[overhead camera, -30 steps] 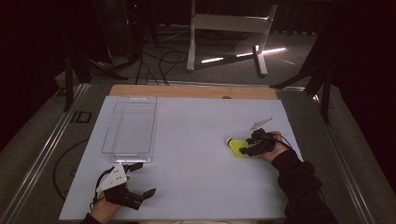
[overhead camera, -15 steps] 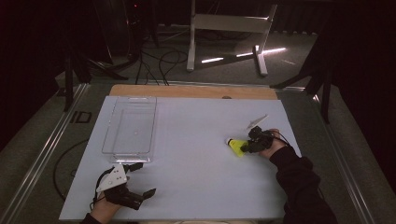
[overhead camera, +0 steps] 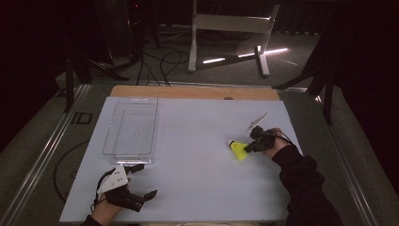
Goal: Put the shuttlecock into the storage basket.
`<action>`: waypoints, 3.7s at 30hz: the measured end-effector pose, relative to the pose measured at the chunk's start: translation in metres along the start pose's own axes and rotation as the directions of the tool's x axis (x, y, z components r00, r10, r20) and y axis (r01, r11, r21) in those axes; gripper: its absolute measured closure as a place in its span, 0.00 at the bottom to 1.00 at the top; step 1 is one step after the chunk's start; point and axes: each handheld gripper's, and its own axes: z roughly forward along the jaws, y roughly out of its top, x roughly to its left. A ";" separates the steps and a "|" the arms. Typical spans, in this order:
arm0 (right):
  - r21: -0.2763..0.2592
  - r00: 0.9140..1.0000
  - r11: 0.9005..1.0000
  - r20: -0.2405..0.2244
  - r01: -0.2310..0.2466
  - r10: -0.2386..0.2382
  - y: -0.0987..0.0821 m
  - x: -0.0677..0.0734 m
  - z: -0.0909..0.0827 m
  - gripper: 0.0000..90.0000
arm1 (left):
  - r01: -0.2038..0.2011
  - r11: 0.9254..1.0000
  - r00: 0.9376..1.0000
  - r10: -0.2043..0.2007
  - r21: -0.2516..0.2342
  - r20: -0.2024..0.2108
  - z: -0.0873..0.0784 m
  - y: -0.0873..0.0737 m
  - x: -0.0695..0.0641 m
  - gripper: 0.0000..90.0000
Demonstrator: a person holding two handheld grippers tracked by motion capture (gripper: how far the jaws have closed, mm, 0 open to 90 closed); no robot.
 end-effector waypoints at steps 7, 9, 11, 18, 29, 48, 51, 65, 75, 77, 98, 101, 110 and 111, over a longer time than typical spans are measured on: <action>0.007 1.000 1.000 -0.023 0.011 -0.010 0.003 0.002 -0.009 1.00 | 0.001 1.000 1.000 -0.001 0.001 -0.001 0.000 0.000 0.000 0.00; 0.000 0.999 1.000 -0.028 0.024 -0.024 0.004 0.003 -0.013 1.00 | 0.002 1.000 1.000 -0.002 -0.002 -0.002 0.000 0.000 0.000 0.00; -0.003 0.999 1.000 -0.036 0.029 -0.029 0.004 0.004 -0.015 1.00 | 0.002 1.000 1.000 -0.002 -0.002 -0.002 0.000 0.000 0.000 0.00; 0.012 0.993 0.994 -0.059 0.105 -0.104 0.004 0.012 -0.024 1.00 | -0.004 1.000 1.000 0.004 0.005 -0.004 -0.001 0.003 -0.001 0.00; 0.013 0.972 0.979 -0.118 0.205 -0.202 0.010 0.027 -0.027 1.00 | -0.031 0.995 0.999 0.033 0.098 -0.013 -0.003 0.027 0.001 0.00; 0.017 0.933 0.949 -0.192 0.315 -0.306 0.024 0.055 -0.026 1.00 | -0.125 0.950 0.983 0.080 0.287 0.164 0.023 0.080 0.009 0.00; 0.011 0.927 0.944 -0.196 0.330 -0.321 0.026 0.059 -0.028 1.00 | -0.143 0.942 0.980 0.093 0.305 0.174 0.028 0.086 0.011 0.00; -0.027 0.892 0.915 -0.213 0.402 -0.398 0.032 0.073 -0.032 1.00 | -0.244 0.896 0.946 0.135 0.371 0.294 0.048 0.121 0.024 0.00; -0.023 0.875 0.897 -0.211 0.442 -0.436 0.038 0.086 -0.034 1.00 | -0.307 0.861 0.910 0.140 0.405 0.391 0.068 0.144 0.027 0.00; -0.020 0.873 0.895 -0.215 0.445 -0.439 0.038 0.089 -0.034 1.00 | -0.317 0.857 0.904 0.143 0.407 0.403 0.071 0.148 0.026 0.00; -0.039 0.850 0.876 -0.226 0.480 -0.476 0.045 0.101 -0.036 1.00 | -0.461 0.807 0.819 0.226 0.370 0.527 0.122 0.168 0.011 0.00; -0.042 0.847 0.874 -0.229 0.483 -0.479 0.046 0.102 -0.037 1.00 | -0.480 0.798 0.808 0.240 0.365 0.538 0.128 0.166 0.006 0.02; -0.048 0.849 0.878 -0.232 0.477 -0.474 0.047 0.103 -0.038 1.00 | -0.511 0.788 0.786 0.266 0.344 0.557 0.146 0.157 -0.005 0.11; -0.053 0.847 0.876 -0.232 0.480 -0.478 0.047 0.103 -0.038 1.00 | -0.511 0.789 0.785 0.265 0.343 0.560 0.147 0.156 -0.006 0.15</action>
